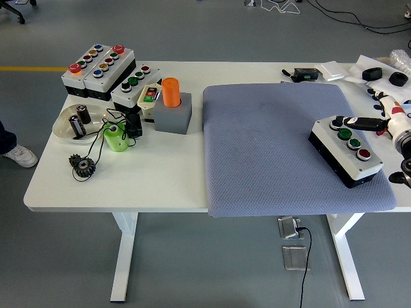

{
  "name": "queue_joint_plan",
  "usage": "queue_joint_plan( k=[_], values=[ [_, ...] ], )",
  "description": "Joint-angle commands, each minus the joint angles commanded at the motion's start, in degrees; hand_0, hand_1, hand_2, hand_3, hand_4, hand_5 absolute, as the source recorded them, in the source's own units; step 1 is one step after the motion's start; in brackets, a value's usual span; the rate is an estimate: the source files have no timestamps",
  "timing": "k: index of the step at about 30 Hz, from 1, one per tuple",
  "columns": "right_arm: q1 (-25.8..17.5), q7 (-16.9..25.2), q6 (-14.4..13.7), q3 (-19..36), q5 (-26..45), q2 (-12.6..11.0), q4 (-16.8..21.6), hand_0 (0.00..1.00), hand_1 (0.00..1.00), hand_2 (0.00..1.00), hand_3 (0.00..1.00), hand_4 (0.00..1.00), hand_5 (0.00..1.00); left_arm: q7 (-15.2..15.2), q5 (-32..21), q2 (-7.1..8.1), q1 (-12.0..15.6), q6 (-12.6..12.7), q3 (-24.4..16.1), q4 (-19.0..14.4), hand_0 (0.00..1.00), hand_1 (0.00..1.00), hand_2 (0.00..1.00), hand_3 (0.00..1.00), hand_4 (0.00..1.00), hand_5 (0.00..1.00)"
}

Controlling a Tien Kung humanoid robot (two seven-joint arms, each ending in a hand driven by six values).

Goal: Pick up the button,place it on the desk,press the button,press the button

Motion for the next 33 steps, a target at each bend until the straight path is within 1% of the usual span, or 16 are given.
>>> queue_joint_plan(
  k=[8,13,18,24,29,33],
  values=[
    [-1.70,-0.69,0.41,0.91,-1.42,1.83,-0.60,0.998,0.950,0.998,0.998,0.947,0.280,-0.02,-0.24,0.16,0.26,0.18,0.12,-0.38,0.728,0.822,0.851,0.739,0.459,0.976],
    [-1.31,-0.54,-0.31,0.78,-2.72,3.16,-2.86,0.998,0.950,0.998,0.998,0.947,0.280,-0.11,-0.93,0.37,0.21,0.26,0.70,-0.64,0.728,0.822,0.851,0.739,0.459,0.976],
    [-1.27,-1.64,0.25,0.28,-3.13,3.82,-3.82,0.998,0.956,0.998,0.998,0.947,0.284,-0.14,-1.19,0.40,0.22,0.30,0.80,-0.72,0.729,0.821,0.850,0.737,0.458,0.974],
    [-1.38,-2.50,1.00,-0.05,-3.01,4.13,-3.22,0.998,0.956,0.998,0.998,0.945,0.282,-0.09,-1.25,0.47,0.17,0.31,1.04,-0.64,0.728,0.821,0.850,0.735,0.457,0.973],
    [-1.15,-3.78,1.91,-0.77,-2.65,4.70,-3.09,0.998,0.952,0.998,0.998,0.943,0.282,-0.15,-1.04,0.49,-0.06,0.38,0.43,-0.57,0.728,0.820,0.850,0.729,0.453,0.969],
    [-0.81,-4.66,2.40,-1.51,-3.21,4.71,-3.72,0.998,0.944,0.998,0.998,0.940,0.285,-0.15,-0.77,0.59,-0.33,0.40,0.17,-0.58,0.728,0.820,0.849,0.729,0.452,0.969]
  ],
)
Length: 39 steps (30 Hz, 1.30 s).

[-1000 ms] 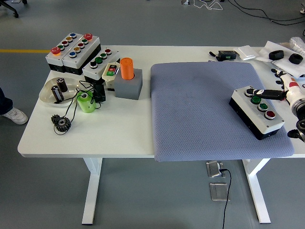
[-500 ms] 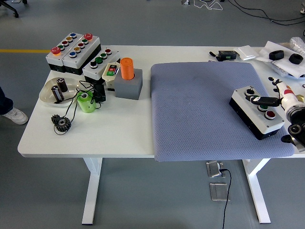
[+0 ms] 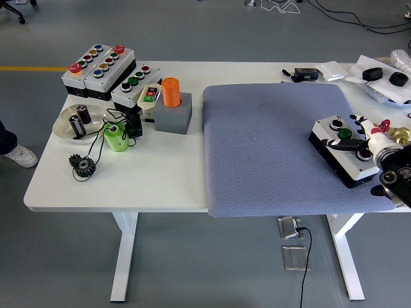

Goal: Pick up the button,place it on the desk,press the button,press the button

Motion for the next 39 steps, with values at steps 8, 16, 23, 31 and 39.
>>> queue_joint_plan(
  k=[8,16,23,31,39],
  values=[
    [1.34,-1.41,-0.07,-0.85,-2.00,0.88,-3.22,0.980,0.906,0.955,0.998,0.941,0.284,0.06,0.16,0.03,0.00,0.05,-0.11,0.03,0.728,0.820,0.849,0.727,0.453,0.969],
    [2.10,-2.89,0.74,-0.85,-1.45,0.87,-3.63,0.953,0.853,0.900,0.975,0.940,0.294,0.05,1.05,-0.09,-0.13,0.36,-1.29,0.05,0.727,0.820,0.848,0.727,0.451,0.965],
    [3.90,-6.44,5.68,-1.94,-3.32,0.78,-4.45,0.912,0.796,0.816,0.920,0.936,0.300,-0.02,1.78,-0.07,-0.45,0.57,-2.17,0.02,0.727,0.820,0.848,0.725,0.450,0.964],
    [5.83,-6.99,9.48,-3.69,-4.77,0.08,-5.03,0.628,0.524,0.603,0.791,0.905,0.309,-0.18,2.13,-0.06,-0.64,0.67,-2.79,-0.11,0.727,0.818,0.846,0.721,0.449,0.956],
    [8.88,-6.99,13.15,-9.03,-6.29,-0.73,-6.46,0.548,0.439,0.542,0.708,0.895,0.303,-0.03,1.90,0.09,-0.78,0.69,-2.66,-0.09,0.726,0.819,0.846,0.721,0.449,0.954]
  ],
)
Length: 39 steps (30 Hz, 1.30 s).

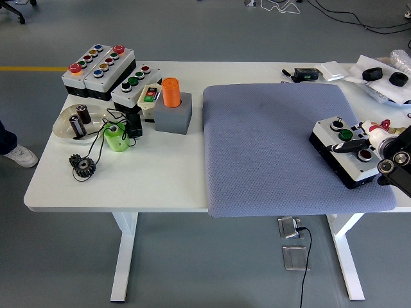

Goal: Pick up the button,place it on the desk,press the button,press the button

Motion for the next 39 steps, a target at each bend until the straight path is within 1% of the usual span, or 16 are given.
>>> queue_joint_plan(
  k=[3,6,8,9,14,15,19,20,21,26,27,28,32,33,38,39],
  values=[
    [1.21,0.00,0.77,-2.75,-2.15,-0.37,-0.10,0.507,0.389,0.496,0.660,0.870,0.302,-0.01,-0.15,0.10,-0.04,-0.04,0.12,-0.08,0.725,0.818,0.845,0.718,0.448,0.952],
    [1.95,0.00,1.04,-4.48,-3.15,-0.22,-0.69,0.507,0.389,0.496,0.660,0.870,0.302,0.05,-0.12,0.12,-0.09,-0.01,0.17,-0.04,0.725,0.818,0.845,0.718,0.448,0.952],
    [2.08,0.00,1.22,-4.79,-3.15,0.00,-1.21,0.507,0.389,0.496,0.660,0.870,0.302,0.07,-0.07,0.08,-0.08,0.00,0.15,-0.01,0.725,0.818,0.845,0.718,0.448,0.952],
    [2.09,0.00,1.21,-4.81,-3.30,0.06,-1.34,0.482,0.354,0.462,0.633,0.823,0.312,0.06,-0.06,0.06,-0.07,0.00,0.10,-0.01,0.723,0.818,0.845,0.717,0.449,0.951],
    [2.36,0.00,0.91,-5.16,-4.91,0.58,-1.97,0.482,0.354,0.462,0.633,0.823,0.312,0.08,-0.18,-0.01,0.02,-0.03,0.22,0.03,0.723,0.818,0.845,0.717,0.449,0.951],
    [2.38,0.00,0.89,-5.16,-5.04,0.62,-1.98,0.415,0.316,0.430,0.578,0.800,0.311,0.08,-0.20,-0.02,0.02,-0.03,0.24,0.04,0.723,0.818,0.845,0.716,0.449,0.949],
    [2.31,0.00,1.01,-5.03,-5.15,1.07,-1.76,0.415,0.316,0.430,0.578,0.800,0.311,0.08,-0.37,-0.06,0.08,-0.07,0.43,0.07,0.723,0.818,0.845,0.716,0.449,0.949],
    [2.32,0.00,0.81,-5.20,-5.24,1.15,-1.70,0.415,0.316,0.430,0.578,0.800,0.311,0.09,-0.35,-0.05,0.07,-0.07,0.48,0.06,0.723,0.818,0.845,0.716,0.449,0.949],
    [2.38,0.00,0.32,-5.45,-5.38,1.19,-1.64,0.300,0.240,0.380,0.512,0.755,0.281,0.08,-0.36,-0.05,0.07,-0.07,0.49,0.06,0.722,0.817,0.844,0.715,0.449,0.948],
    [2.15,0.00,-2.69,-6.09,-4.68,0.45,-0.44,0.300,0.240,0.380,0.512,0.755,0.281,-0.01,0.00,0.03,0.02,-0.02,0.14,0.03,0.722,0.817,0.844,0.715,0.449,0.948],
    [1.93,0.19,-3.83,-6.45,-3.98,-0.03,0.01,0.209,0.148,0.312,0.446,0.636,0.232,-0.09,0.08,0.03,0.01,-0.01,-0.03,0.02,0.722,0.816,0.844,0.715,0.449,0.947],
    [1.80,0.28,-4.71,-6.66,-3.56,-0.30,0.26,0.209,0.148,0.312,0.446,0.636,0.232,-0.14,0.12,0.04,0.01,-0.02,-0.13,0.02,0.722,0.816,0.844,0.715,0.449,0.947],
    [1.73,5.45,-7.94,-8.89,-0.69,-1.74,0.96,0.209,0.148,0.312,0.446,0.636,0.232,-0.18,-0.10,0.01,0.11,0.00,0.17,0.05,0.722,0.816,0.844,0.715,0.449,0.947],
    [1.84,6.67,-8.35,-9.28,-0.45,-1.94,0.95,0.123,0.055,0.255,0.395,0.452,0.125,-0.16,-0.22,-0.02,0.11,0.02,0.33,0.10,0.722,0.815,0.843,0.714,0.450,0.945],
    [2.70,15.63,-10.21,-11.24,-0.12,-3.05,0.99,0.123,0.055,0.255,0.395,0.452,0.125,0.04,-0.58,-0.11,0.13,0.07,0.87,0.23,0.722,0.815,0.843,0.714,0.450,0.945],
    [2.87,17.73,-10.32,-11.62,-0.03,-3.22,0.98,0.106,0.005,0.225,0.379,0.390,0.070,0.05,-0.60,-0.12,0.13,0.08,0.87,0.25,0.722,0.813,0.842,0.712,0.449,0.944]
  ],
)
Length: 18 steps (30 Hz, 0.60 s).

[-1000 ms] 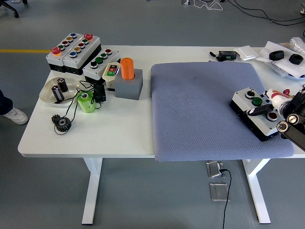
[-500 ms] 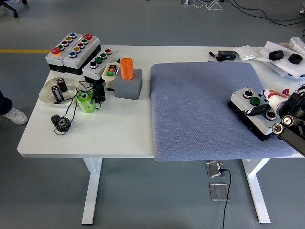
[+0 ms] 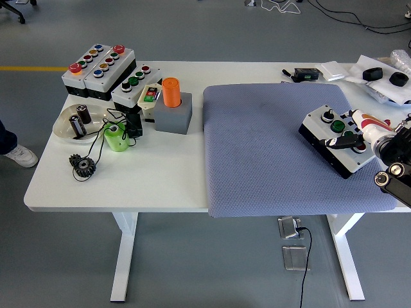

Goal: Pick up the button,place it on the desk,press the button,press the button

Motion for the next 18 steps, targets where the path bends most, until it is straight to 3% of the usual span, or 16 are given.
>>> queue_joint_plan(
  k=[5,11,18],
  values=[
    [1.77,9.07,1.59,-2.61,-0.57,-0.99,-0.48,0.106,0.005,0.225,0.379,0.390,0.070,0.00,0.09,0.09,-0.06,0.03,-0.07,-0.04,0.722,0.813,0.842,0.712,0.449,0.944],
    [6.54,19.33,6.62,-9.52,-4.12,-1.52,-1.10,0.100,0.008,0.209,0.371,0.379,0.056,-0.07,0.24,0.12,-0.26,0.05,-0.46,-0.07,0.721,0.813,0.842,0.711,0.449,0.944],
    [11.50,27.09,5.22,-18.03,-7.94,0.38,-4.56,0.112,0.010,0.219,0.382,0.375,0.019,-0.11,-0.48,0.00,-0.03,0.00,0.48,0.00,0.721,0.813,0.842,0.710,0.448,0.944]
  ],
)
